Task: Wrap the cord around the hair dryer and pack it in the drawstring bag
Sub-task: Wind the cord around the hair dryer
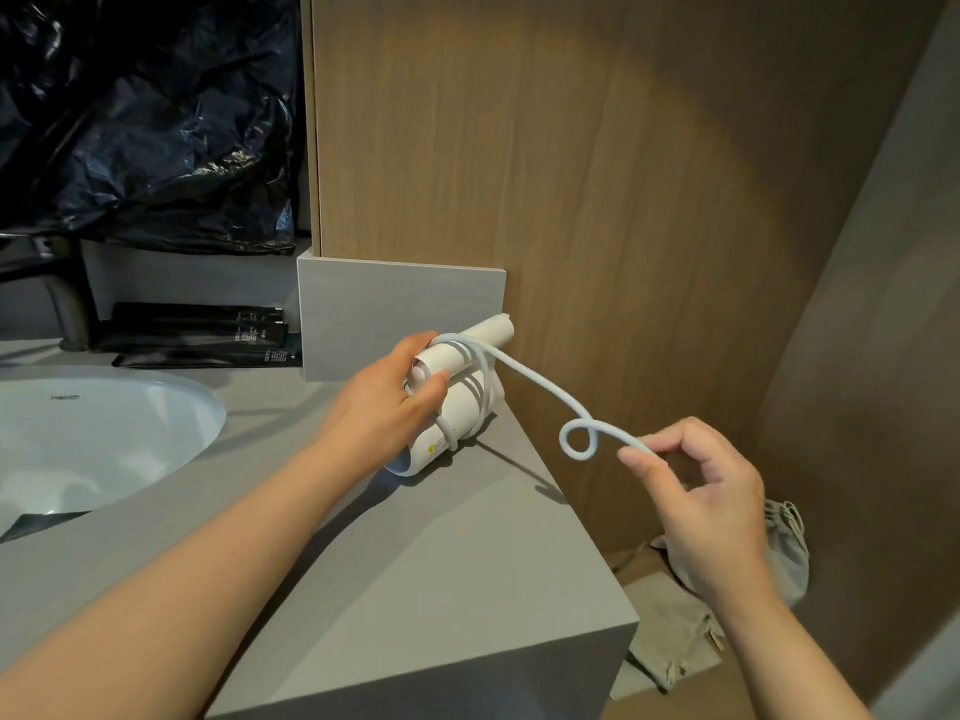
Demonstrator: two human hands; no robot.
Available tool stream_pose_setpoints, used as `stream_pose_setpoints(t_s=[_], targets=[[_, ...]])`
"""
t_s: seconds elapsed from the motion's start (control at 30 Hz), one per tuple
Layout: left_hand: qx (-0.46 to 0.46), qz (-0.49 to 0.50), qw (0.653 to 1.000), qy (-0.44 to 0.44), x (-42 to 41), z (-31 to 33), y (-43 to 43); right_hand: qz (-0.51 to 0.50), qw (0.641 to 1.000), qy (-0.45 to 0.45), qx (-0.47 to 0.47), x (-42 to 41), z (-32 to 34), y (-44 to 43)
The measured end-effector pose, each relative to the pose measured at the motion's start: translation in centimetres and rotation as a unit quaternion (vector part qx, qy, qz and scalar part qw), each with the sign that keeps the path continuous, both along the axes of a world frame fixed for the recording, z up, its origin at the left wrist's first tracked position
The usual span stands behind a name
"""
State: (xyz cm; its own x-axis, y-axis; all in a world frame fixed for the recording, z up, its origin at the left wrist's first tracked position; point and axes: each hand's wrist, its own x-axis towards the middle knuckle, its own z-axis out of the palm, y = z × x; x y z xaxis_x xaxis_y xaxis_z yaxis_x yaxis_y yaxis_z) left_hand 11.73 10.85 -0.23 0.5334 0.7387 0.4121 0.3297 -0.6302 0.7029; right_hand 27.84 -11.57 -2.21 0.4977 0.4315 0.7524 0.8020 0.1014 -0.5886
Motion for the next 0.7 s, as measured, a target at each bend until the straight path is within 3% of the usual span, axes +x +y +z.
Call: stream_pose_setpoints(t_s=[0.17,0.33,0.4,0.47,0.57,0.63,0.7], targets=[[-0.012,0.01,1.0,-0.013,0.1,0.1,0.1,-0.005,0.975,-0.21,-0.071,-0.5,-1.4,-0.3],[-0.068,0.021,0.996,-0.051,-0.1,0.3,1.1,-0.077,0.936,-0.263,-0.222,2.9,-2.9,-2.6],[-0.05,0.011,0.998,-0.035,0.0,0.3,0.7,-0.109,0.929,-0.213,-0.283,3.7,-3.1,-2.8],[-0.021,0.009,1.0,-0.015,0.2,0.3,0.2,-0.108,0.939,-0.094,-0.312,3.8,-3.1,-2.1],[-0.016,0.011,1.0,-0.018,0.2,0.4,0.0,0.006,0.94,0.124,-0.316,3.0,-3.0,-0.1],[-0.021,0.01,0.999,-0.03,0.0,0.3,0.2,0.056,0.932,0.184,-0.307,2.5,-3.0,1.2],[-0.019,0.011,0.999,-0.033,-0.1,0.2,0.2,0.051,0.939,0.186,-0.283,2.0,-2.6,2.5]])
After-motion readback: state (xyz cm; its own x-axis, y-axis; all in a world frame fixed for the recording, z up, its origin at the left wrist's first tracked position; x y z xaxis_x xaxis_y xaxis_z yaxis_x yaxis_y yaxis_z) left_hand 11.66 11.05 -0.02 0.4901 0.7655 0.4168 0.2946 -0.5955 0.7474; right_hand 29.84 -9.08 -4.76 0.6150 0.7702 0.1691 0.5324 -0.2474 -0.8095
